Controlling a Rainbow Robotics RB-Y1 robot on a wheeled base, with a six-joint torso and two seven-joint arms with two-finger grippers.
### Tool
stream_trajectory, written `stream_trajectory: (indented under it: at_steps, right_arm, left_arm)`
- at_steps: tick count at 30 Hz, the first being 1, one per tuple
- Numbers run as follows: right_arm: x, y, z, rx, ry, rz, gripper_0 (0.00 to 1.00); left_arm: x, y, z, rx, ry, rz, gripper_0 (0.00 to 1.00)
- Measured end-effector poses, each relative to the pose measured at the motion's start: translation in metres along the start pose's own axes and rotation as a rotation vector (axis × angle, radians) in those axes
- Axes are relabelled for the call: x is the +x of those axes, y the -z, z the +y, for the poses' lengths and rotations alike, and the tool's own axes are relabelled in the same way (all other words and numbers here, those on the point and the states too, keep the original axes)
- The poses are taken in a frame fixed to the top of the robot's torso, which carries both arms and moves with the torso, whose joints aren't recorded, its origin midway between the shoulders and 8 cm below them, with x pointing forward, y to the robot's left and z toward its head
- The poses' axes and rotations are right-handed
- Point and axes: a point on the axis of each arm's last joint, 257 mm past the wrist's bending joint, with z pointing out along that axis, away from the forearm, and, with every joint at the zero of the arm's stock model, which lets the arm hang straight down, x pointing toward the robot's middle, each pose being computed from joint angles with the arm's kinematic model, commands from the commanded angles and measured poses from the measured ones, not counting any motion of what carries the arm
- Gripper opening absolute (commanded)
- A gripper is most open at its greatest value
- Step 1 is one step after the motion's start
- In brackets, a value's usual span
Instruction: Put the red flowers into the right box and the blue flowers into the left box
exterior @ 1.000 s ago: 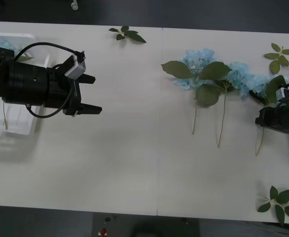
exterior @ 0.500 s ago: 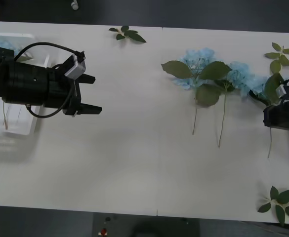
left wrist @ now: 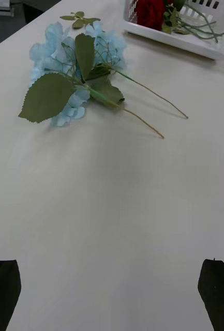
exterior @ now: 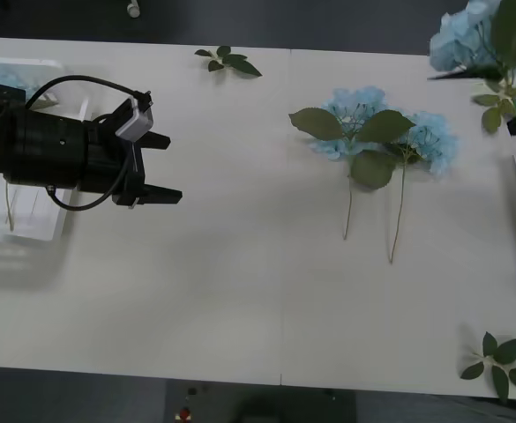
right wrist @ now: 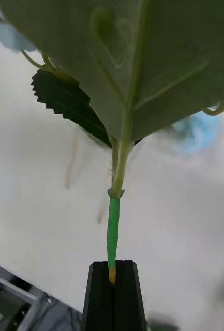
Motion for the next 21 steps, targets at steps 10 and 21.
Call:
stream_trajectory:
  at_steps: [10, 21]
  right_arm:
    - [-0.04, -0.023, 0.138, -0.421, -0.048, -0.411, 0.0]
    - [-0.073, -0.037, 0.236, -0.461, 0.257, -0.522, 0.0]
  left_arm:
    - [-0.021, -0.002, -0.01, 0.038, 0.074, -0.079, 1.0]
    - [-0.064, -0.03, -0.032, 0.128, 0.215, -0.255, 1.0]
